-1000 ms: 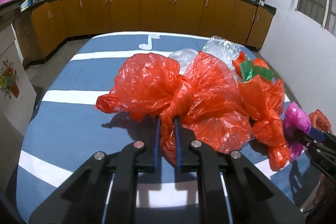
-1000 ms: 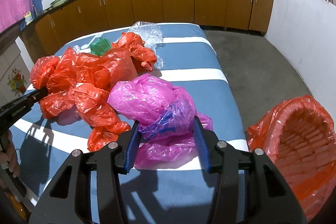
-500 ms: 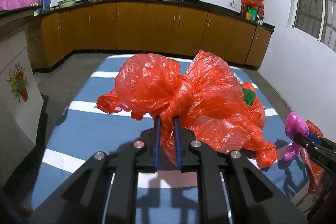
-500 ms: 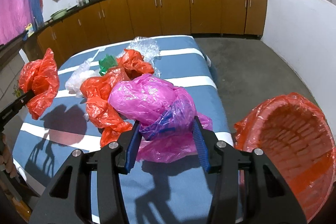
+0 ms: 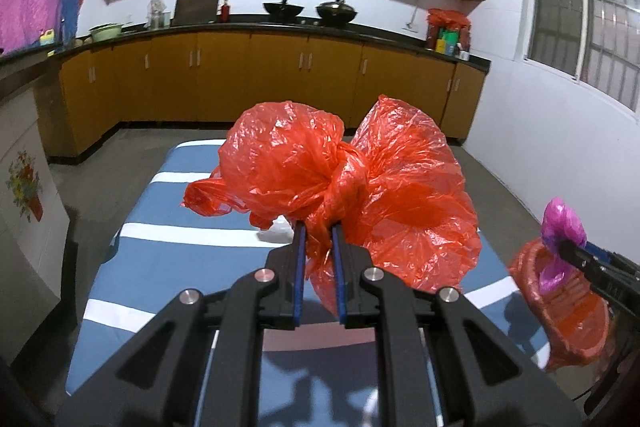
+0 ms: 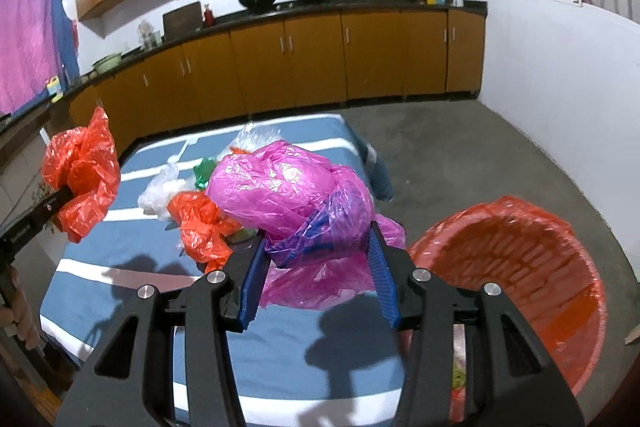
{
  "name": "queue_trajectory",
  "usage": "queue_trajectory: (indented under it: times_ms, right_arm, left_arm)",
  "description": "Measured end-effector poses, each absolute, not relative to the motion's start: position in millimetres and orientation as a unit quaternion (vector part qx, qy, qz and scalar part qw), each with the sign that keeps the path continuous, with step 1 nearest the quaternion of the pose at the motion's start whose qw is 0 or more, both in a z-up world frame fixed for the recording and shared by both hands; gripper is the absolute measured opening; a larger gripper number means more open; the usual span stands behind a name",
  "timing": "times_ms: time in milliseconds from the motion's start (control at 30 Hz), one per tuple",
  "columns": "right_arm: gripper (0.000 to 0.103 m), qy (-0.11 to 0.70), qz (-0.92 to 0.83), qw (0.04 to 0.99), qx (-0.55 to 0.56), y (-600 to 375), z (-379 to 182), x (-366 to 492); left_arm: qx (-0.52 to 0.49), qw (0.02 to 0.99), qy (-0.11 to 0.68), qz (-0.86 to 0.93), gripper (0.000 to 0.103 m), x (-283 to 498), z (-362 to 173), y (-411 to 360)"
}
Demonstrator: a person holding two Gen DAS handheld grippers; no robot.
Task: Collect trash
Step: 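Carry the pink and red bags over the basket and open both tools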
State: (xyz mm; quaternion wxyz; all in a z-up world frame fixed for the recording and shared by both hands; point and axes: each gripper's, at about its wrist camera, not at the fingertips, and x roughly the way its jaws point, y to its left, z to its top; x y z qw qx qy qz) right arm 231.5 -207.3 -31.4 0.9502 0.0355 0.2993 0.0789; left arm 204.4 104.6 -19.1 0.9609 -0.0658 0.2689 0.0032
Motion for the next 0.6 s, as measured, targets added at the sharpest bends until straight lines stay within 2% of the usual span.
queue_trajectory:
  times_ms: [600]
  right_arm:
    - [0.048, 0.251, 0.008, 0.966, 0.066, -276, 2, 179]
  left_arm:
    - [-0.036, 0.963, 0.254, -0.087, 0.013, 188, -1, 26]
